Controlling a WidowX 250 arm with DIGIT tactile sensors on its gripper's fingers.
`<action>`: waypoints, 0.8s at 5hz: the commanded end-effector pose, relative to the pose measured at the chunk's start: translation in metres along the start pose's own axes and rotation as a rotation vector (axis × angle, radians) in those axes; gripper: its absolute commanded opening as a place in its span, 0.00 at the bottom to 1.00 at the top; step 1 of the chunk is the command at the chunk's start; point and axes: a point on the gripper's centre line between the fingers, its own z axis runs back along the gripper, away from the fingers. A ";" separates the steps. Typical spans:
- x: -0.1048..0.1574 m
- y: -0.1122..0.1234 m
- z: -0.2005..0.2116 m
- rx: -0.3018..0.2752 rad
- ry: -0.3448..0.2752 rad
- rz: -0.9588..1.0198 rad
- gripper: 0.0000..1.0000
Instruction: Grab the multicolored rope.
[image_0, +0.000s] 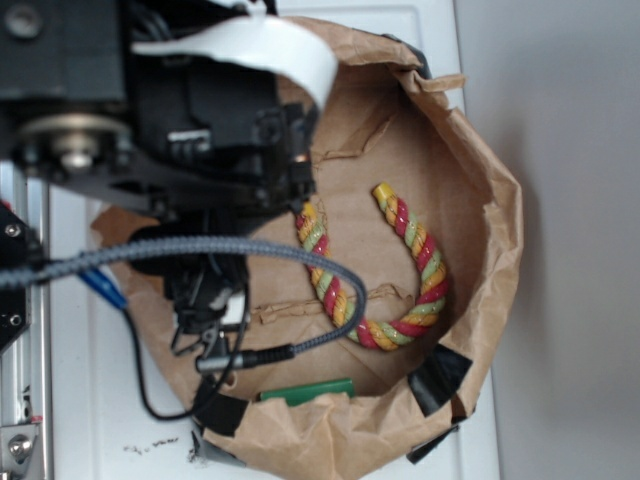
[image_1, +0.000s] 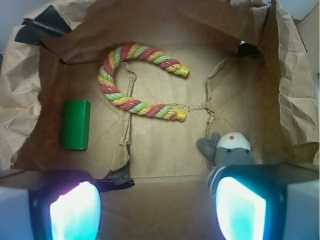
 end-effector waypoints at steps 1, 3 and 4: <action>0.008 0.004 0.013 0.006 -0.052 0.013 1.00; 0.042 0.013 -0.024 -0.008 -0.062 0.053 1.00; 0.051 0.008 -0.045 0.006 -0.080 0.062 1.00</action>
